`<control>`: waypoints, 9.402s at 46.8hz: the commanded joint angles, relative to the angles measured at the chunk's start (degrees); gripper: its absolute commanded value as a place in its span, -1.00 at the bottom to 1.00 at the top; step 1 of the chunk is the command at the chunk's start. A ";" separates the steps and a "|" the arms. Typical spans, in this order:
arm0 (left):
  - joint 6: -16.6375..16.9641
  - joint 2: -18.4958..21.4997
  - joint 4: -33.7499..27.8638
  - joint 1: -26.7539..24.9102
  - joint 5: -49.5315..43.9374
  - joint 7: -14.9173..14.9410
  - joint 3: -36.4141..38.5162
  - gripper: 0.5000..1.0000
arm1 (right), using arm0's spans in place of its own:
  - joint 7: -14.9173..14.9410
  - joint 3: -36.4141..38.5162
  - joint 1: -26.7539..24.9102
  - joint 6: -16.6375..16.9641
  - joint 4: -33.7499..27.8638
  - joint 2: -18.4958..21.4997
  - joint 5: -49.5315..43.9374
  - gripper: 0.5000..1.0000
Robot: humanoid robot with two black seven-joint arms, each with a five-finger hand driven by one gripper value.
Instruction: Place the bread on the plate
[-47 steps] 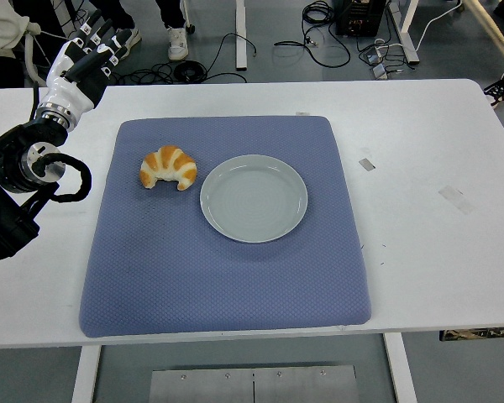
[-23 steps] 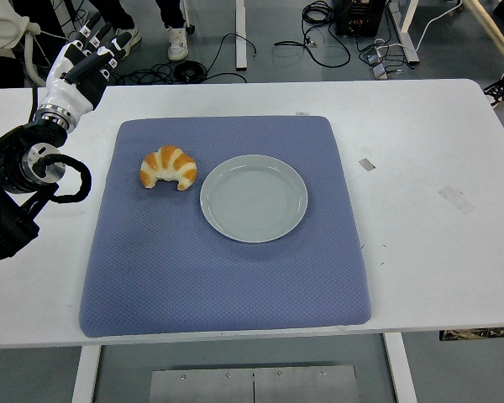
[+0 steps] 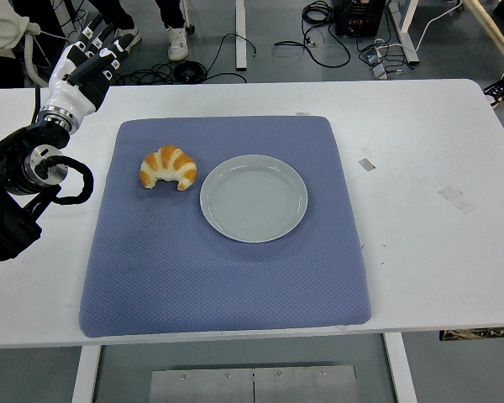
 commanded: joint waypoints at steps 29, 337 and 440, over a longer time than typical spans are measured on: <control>0.92 2.87 -4.56 -0.20 19.86 -0.19 3.30 0.89 | -0.02 0.05 -0.02 0.00 0.00 0.00 0.00 1.00; 17.71 1.56 -12.75 -17.69 23.40 2.54 27.65 0.92 | -0.02 -0.04 0.07 0.00 0.00 0.00 0.00 1.00; 2.06 -0.64 -3.17 5.61 8.28 1.57 -4.08 0.93 | -0.02 -0.13 0.33 -0.26 -0.09 0.00 0.00 1.00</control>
